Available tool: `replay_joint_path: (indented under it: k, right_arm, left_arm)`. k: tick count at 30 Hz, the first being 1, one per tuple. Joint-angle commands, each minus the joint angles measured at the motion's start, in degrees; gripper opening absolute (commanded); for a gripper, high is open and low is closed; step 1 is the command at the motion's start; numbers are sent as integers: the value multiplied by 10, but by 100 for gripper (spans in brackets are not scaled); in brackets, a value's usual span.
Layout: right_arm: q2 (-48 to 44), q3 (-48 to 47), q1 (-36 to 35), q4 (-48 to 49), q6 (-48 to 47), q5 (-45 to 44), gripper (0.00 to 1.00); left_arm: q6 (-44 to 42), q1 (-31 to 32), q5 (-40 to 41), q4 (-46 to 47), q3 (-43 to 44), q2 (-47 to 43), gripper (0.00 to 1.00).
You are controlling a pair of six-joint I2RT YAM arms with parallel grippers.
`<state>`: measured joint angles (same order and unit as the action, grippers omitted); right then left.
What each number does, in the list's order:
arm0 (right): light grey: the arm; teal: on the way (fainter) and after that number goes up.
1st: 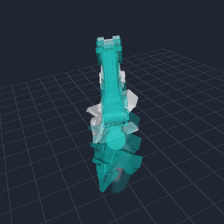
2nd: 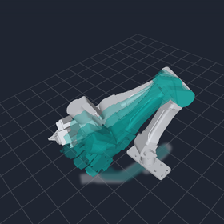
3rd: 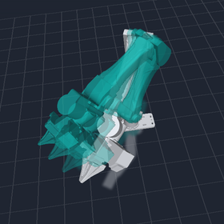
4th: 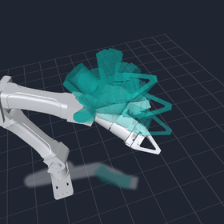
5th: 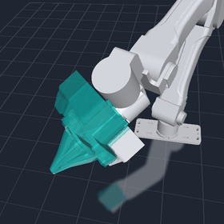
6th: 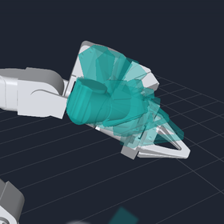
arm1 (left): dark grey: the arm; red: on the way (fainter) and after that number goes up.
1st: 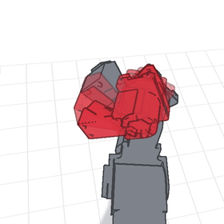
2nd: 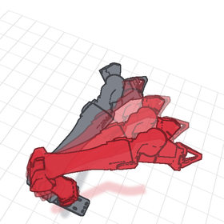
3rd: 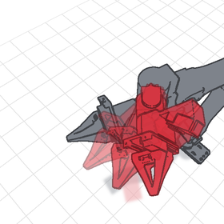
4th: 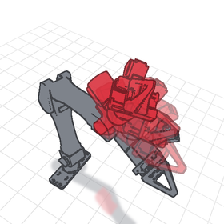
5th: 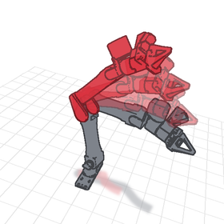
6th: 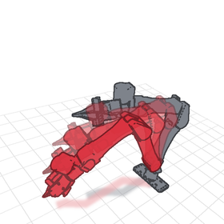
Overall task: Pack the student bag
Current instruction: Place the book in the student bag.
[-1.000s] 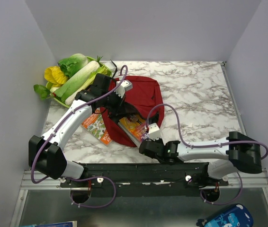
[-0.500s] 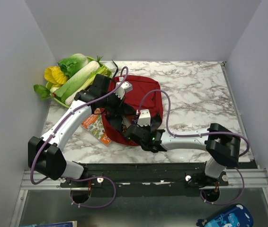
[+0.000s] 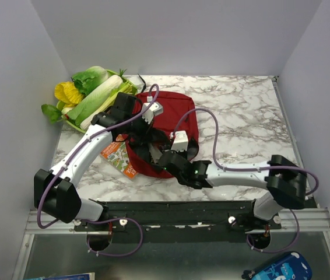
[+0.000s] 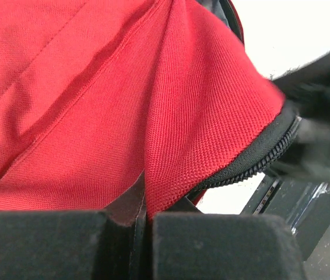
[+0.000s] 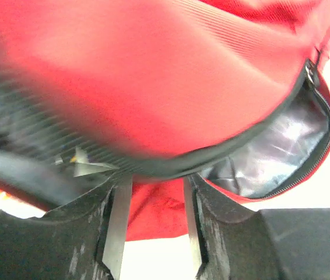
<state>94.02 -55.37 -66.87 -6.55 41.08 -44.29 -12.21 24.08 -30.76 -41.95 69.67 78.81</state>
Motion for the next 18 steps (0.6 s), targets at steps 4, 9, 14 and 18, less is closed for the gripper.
replay_joint_path:
  k: [4,9,14,18]
  right_arm:
    - [-46,-3,-147,125,-206,-69,61]
    - [53,-52,-201,149,-296,4,70]
    - [170,-165,-201,169,-422,48,80]
    - [234,-229,-176,175,-454,85,83]
  left_arm:
    - [17,1,-32,11,26,30,0]
    - [18,1,-31,15,36,38,0]
    - [14,1,-32,3,41,37,0]
    - [7,1,-30,-7,41,35,0]
